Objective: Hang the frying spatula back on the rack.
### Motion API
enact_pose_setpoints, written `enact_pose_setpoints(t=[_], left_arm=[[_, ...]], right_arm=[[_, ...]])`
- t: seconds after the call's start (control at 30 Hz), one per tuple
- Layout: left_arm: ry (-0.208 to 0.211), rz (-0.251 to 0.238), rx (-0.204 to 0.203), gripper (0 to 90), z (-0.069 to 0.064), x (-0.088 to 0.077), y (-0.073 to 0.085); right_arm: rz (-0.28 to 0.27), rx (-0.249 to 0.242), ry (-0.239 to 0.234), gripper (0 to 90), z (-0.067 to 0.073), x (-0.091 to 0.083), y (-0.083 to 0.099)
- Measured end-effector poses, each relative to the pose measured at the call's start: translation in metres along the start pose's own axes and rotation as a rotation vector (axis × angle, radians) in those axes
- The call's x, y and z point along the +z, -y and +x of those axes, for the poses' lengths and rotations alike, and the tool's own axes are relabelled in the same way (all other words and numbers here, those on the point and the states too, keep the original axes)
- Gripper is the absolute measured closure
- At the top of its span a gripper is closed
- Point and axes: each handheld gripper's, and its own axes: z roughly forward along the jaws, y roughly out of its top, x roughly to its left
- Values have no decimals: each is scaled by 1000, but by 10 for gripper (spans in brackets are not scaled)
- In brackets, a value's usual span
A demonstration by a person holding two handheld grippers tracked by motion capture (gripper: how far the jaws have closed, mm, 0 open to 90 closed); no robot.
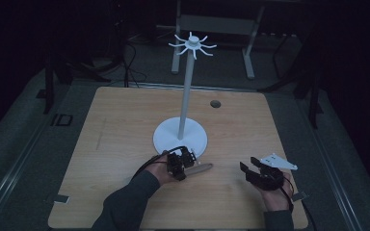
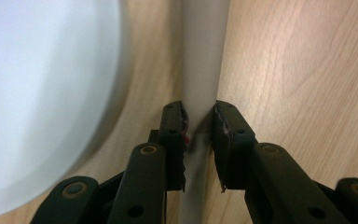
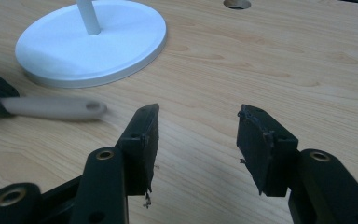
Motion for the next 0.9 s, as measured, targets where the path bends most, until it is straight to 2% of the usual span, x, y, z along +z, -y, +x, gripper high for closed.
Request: enact_pose_setpoints(t=[0.07,0.13,0.2,0.23,0.27,0.4,0.5,0.6,0.67,0.7,0.8,0.83,0.9], left_arm=[[0,0,0,750,0,0,0],[-28,-75,-37,750,1,-13,0],[-45,-106,-57,750,2,-18,0],[-45,-106,-57,750,2,-18,0],[-65,-147,-80,750,2,-24,0],[-93,-219,-108,750,2,-33,1],[-128,-284,-145,749,2,-43,1],[-154,-336,-179,750,2,-54,2],[-154,-336,-179,750,2,-54,2],[-182,-406,-220,750,2,-67,4],[-207,-464,-250,750,2,-78,6],[-207,-464,-250,750,2,-78,6],[-228,-515,-274,750,1,-86,8]], right_arm=[[1,-1,1,483,0,0,0],[5,-3,-1,483,1,1,1],[7,-5,-2,483,2,2,1],[7,-5,-2,483,2,2,1],[8,-7,-4,483,2,3,1],[11,-10,-4,483,3,4,2],[13,-11,-4,483,3,5,2],[10,-10,-4,482,3,5,2],[10,-9,-4,482,3,5,2],[11,-11,-4,482,4,5,2],[13,-13,-4,482,4,5,3],[12,-13,-4,482,4,5,3],[11,-10,-4,482,4,5,3]])
